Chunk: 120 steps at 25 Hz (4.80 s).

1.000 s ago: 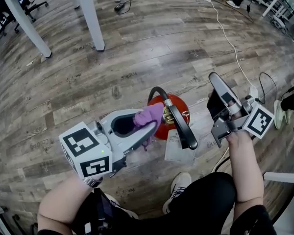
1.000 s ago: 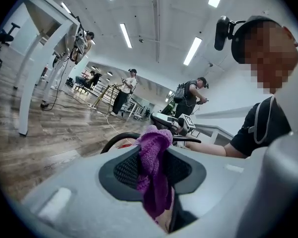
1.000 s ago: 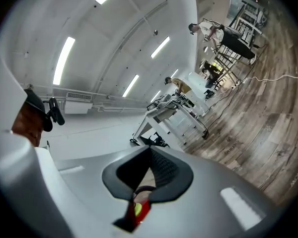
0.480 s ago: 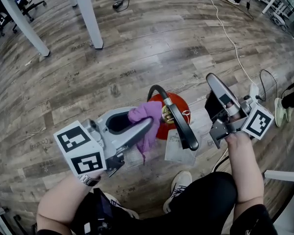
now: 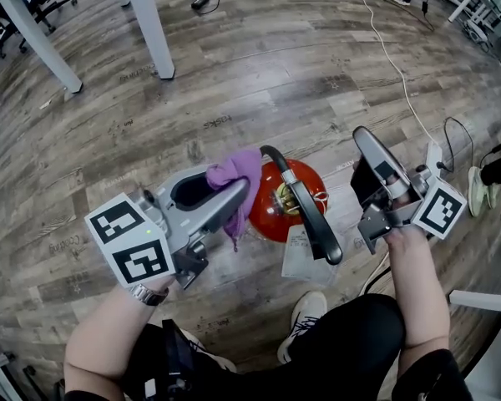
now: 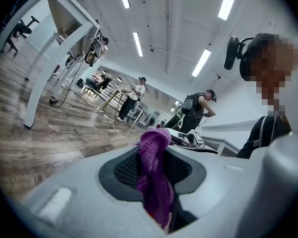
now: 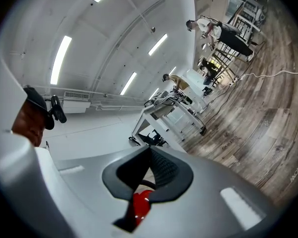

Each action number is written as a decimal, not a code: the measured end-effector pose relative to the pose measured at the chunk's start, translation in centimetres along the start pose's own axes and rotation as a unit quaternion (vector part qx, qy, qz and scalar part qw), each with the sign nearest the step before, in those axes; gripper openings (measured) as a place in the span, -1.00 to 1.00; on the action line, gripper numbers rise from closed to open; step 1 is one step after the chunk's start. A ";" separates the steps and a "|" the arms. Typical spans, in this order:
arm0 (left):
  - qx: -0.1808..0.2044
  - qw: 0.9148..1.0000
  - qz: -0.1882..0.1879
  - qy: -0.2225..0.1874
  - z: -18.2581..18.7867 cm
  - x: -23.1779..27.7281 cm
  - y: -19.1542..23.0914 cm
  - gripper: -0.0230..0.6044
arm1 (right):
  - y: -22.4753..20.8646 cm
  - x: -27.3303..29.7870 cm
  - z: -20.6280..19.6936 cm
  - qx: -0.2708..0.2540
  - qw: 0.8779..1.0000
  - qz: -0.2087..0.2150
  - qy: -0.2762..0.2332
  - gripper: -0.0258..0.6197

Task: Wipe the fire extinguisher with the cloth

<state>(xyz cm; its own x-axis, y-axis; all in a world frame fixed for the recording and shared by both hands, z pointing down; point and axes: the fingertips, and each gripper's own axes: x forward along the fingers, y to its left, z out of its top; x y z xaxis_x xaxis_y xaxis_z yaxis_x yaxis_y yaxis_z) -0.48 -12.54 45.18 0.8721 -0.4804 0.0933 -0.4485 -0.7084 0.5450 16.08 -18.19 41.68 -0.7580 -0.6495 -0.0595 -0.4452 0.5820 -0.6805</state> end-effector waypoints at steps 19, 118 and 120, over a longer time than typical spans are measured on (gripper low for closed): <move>-0.072 0.966 -0.237 0.078 -5.1 -1.0 -12.0 -0.58 | -0.9 0.7 -0.3 0.000 1.000 -0.028 0.006 -0.91; -0.198 0.941 -0.214 0.174 28.0 -35.3 -47.1 -0.58 | 70.0 -7.3 0.4 0.033 0.978 -0.186 0.092 -0.92; -0.199 0.941 -0.213 0.173 28.0 -35.2 -47.0 -0.58 | 69.9 -7.3 0.4 0.033 0.978 -0.185 0.093 -0.92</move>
<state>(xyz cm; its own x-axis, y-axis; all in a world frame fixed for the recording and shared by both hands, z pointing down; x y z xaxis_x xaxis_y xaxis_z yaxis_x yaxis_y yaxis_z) -15.60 23.19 -7.00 0.9985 0.0497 0.0238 0.0052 -0.5155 0.8569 -9.36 27.03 -5.77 -0.6277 -0.7056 0.3288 -0.6779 0.2879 -0.6764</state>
